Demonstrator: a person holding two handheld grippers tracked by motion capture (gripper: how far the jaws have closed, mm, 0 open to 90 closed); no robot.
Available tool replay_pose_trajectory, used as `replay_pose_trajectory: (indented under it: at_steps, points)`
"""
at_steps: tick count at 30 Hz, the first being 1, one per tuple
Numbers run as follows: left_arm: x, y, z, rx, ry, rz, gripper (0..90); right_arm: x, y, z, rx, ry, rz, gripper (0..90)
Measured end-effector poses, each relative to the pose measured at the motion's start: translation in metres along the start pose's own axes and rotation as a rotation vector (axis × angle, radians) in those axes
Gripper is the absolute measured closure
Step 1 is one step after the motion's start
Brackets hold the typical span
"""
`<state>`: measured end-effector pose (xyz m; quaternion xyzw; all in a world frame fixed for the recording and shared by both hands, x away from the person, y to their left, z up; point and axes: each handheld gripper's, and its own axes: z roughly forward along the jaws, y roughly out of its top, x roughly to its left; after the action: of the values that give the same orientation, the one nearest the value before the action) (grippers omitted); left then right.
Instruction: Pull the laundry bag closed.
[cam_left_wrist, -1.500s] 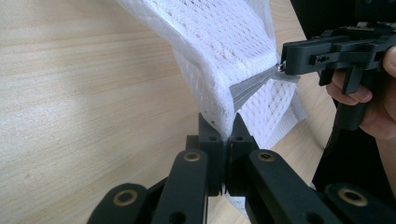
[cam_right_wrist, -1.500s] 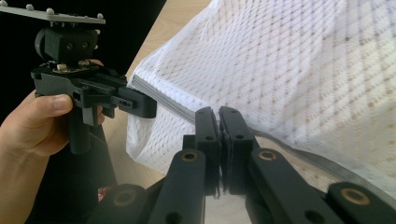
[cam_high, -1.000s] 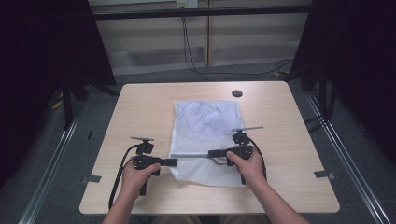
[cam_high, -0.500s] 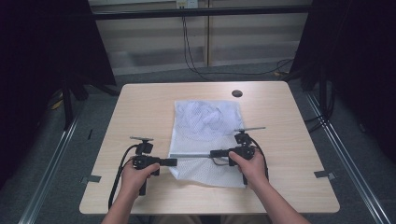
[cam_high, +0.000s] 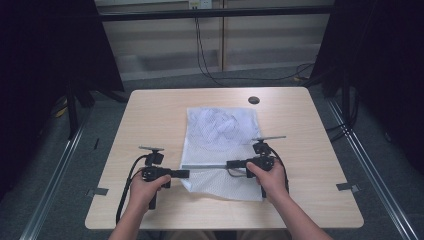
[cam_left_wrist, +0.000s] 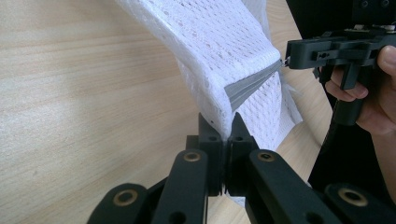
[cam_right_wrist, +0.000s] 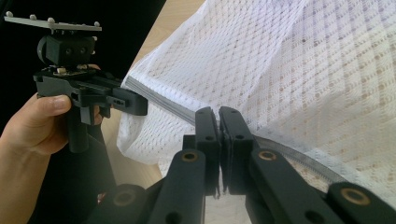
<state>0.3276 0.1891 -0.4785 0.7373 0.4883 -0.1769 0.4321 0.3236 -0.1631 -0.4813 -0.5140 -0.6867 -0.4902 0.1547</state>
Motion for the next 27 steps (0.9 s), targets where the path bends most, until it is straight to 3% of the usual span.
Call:
replay_pose_trajectory:
  at_steps: [4,8,11,20,27]
  points:
    - [-0.0004,-0.0001,-0.0007,0.0,-0.004,-0.014,88.3,0.0003,-0.0004,-0.0003,0.002,-0.007,0.001,86.8]
    - [0.0012,0.0,-0.0025,0.005,-0.001,0.005,88.3,-0.0018,-0.0002,-0.0028,-0.003,-0.005,0.006,86.7]
    - [0.0004,-0.0001,-0.0018,-0.008,-0.002,-0.011,88.3,-0.0015,-0.0004,-0.003,-0.002,-0.008,0.006,86.7]
    - [0.001,-0.0002,-0.0026,0.003,-0.001,0.004,88.3,-0.0028,-0.0001,-0.0044,-0.004,-0.01,0.006,86.8]
    - [0.0012,0.0,-0.0023,-0.003,-0.003,-0.011,88.3,-0.0035,-0.0002,-0.0062,0.003,-0.005,0.016,86.7]
